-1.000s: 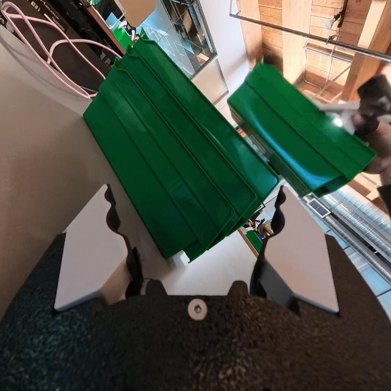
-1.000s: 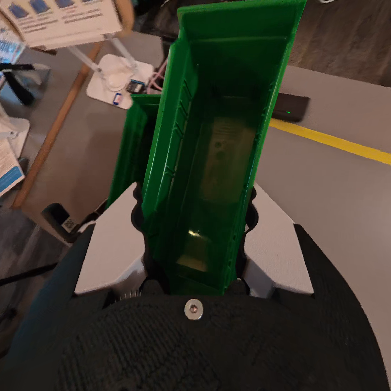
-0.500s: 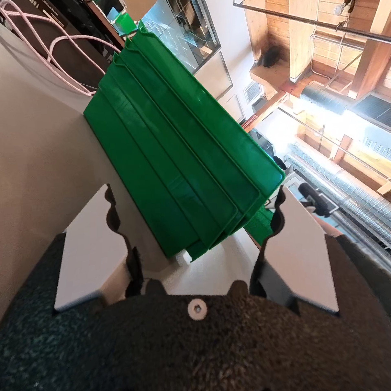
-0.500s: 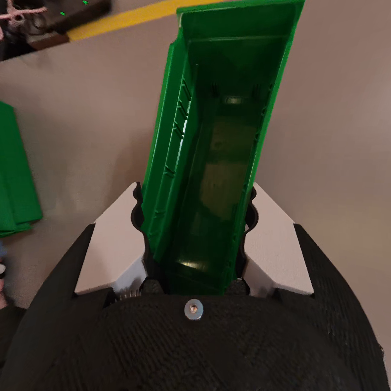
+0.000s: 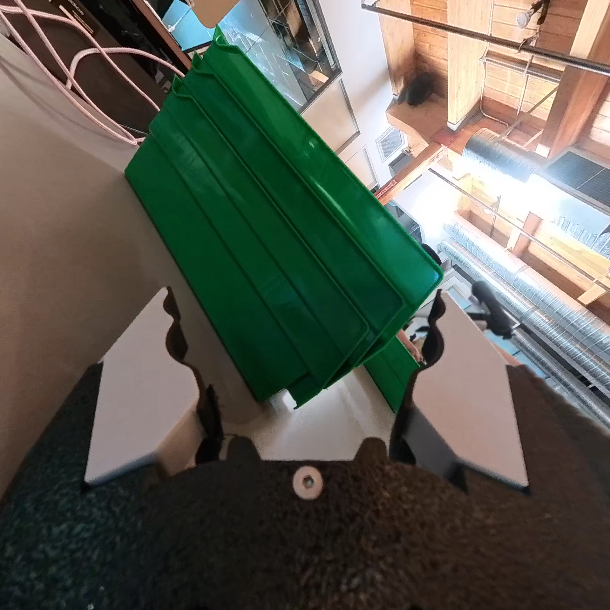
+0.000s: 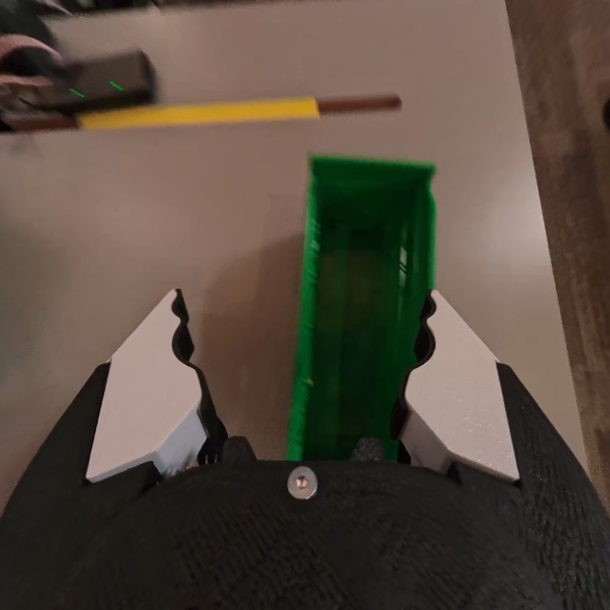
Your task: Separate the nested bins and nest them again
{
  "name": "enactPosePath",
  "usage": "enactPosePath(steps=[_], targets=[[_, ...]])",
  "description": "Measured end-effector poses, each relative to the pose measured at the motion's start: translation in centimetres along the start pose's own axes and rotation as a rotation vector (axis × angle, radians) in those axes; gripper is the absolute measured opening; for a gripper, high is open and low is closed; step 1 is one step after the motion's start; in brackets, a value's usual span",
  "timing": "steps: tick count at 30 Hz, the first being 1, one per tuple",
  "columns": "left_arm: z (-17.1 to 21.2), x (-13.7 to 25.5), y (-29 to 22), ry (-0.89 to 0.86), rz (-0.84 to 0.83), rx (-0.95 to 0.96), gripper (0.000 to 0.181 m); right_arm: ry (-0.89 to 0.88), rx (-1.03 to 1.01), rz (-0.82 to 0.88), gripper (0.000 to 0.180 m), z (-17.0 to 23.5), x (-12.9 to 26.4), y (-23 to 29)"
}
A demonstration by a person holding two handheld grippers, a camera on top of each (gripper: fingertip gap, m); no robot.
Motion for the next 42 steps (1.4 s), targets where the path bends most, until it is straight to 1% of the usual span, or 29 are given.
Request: enactPosePath(steps=[1, 3, 6, 7, 8, 9, 10, 11, 14, 16, 18, 20, 24, 25, 26, 27, 28, 31, 32, 35, 37, 40, 42], targets=[[0.1, -0.1, 0.0, 0.001, 0.002, 0.003, 0.145, -0.044, 0.018, -0.032, 0.139, -1.5, 1.0, 2.3], [0.2, -0.2, 0.0, 0.008, 0.005, 0.007, 0.145, -0.092, 0.087, -0.156, 0.140, -3.9, 3.0, 9.0], [0.0, 0.0, -0.1, -0.003, 0.010, 0.012, 0.144, -0.081, 0.221, -0.379, 0.140, -5.1, 6.2, 21.0], [0.0, 0.0, 0.0, -0.009, 0.013, 0.018, 0.145, -0.081, 0.248, -0.435, 0.132, -5.2, 7.1, 24.6], [-0.1, 0.1, 0.0, -0.013, 0.016, 0.025, 0.145, -0.093, 0.258, -0.487, 0.119, -5.3, 8.0, 28.0], [-0.1, 0.1, 0.0, -0.015, 0.019, 0.031, 0.145, -0.099, 0.267, -0.538, 0.115, -5.3, 8.8, 31.2], [-0.1, 0.1, 0.0, -0.015, 0.023, 0.037, 0.145, -0.090, 0.285, -0.579, 0.115, -5.1, 9.2, 34.1], [-0.1, 0.1, -0.1, -0.013, 0.025, 0.040, 0.145, -0.065, 0.315, -0.592, 0.118, -4.7, 9.3, 36.6], [0.0, 0.0, -0.1, -0.007, 0.030, 0.041, 0.145, 0.061, 0.445, -0.526, 0.148, -2.4, 7.6, 41.7], [0.1, 0.0, -0.2, -0.006, 0.033, 0.047, 0.144, 0.141, 0.499, -0.497, 0.156, -0.8, 6.4, 44.3], [0.0, 0.0, -0.2, -0.009, 0.038, 0.050, 0.144, 0.160, 0.515, -0.480, 0.155, -0.4, 5.5, 46.2], [0.1, 0.0, -0.3, -0.003, 0.039, 0.043, 0.143, 0.204, 0.512, -0.435, 0.154, -0.1, 4.4, 47.1], [0.2, -0.1, -0.3, 0.007, 0.042, 0.043, 0.142, 0.318, 0.560, -0.281, 0.153, 0.9, 2.5, 46.5], [0.2, -0.1, -0.3, 0.006, 0.044, 0.046, 0.142, 0.321, 0.568, -0.234, 0.147, 0.8, 2.1, 46.2], [0.2, -0.1, -0.3, 0.006, 0.045, 0.050, 0.142, 0.310, 0.555, -0.217, 0.136, 0.5, 1.9, 46.2], [0.2, -0.1, -0.3, 0.004, 0.046, 0.053, 0.142, 0.291, 0.531, -0.236, 0.122, 0.2, 2.0, 46.5], [0.2, -0.1, -0.3, 0.002, 0.047, 0.055, 0.142, 0.283, 0.509, -0.256, 0.116, 0.0, 2.1, 46.8], [0.1, -0.1, -0.3, 0.000, 0.056, 0.066, 0.140, 0.299, 0.514, -0.258, 0.107, -0.2, 2.3, 46.7], [0.1, -0.1, -0.4, -0.005, 0.063, 0.071, 0.139, 0.307, 0.520, -0.255, 0.106, -0.1, 2.4, 46.7], [-0.2, 0.0, -0.4, -0.021, 0.068, 0.079, 0.137, 0.340, 0.540, -0.247, 0.114, 0.2, 2.5, 46.5], [-0.1, 0.0, -0.3, -0.020, 0.069, 0.085, 0.137, 0.344, 0.534, -0.244, 0.116, 0.3, 2.4, 46.5], [-0.1, 0.0, -0.3, -0.018, 0.068, 0.090, 0.137, 0.363, 0.541, -0.214, 0.130, 0.7, 2.2, 46.1], [-0.2, 0.0, -0.2, -0.022, 0.066, 0.094, 0.138, 0.389, 0.534, -0.221, 0.128, 1.2, 2.1, 46.2]])
Point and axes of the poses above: each gripper's, where its closed fingertips meet, x back along the fingers, z out of its underside, y = z × x across the jaws, the point moved 3 cm from there along x, back along the fingers, and after that the axes turned 6 degrees about z, right-handed, at the moved point
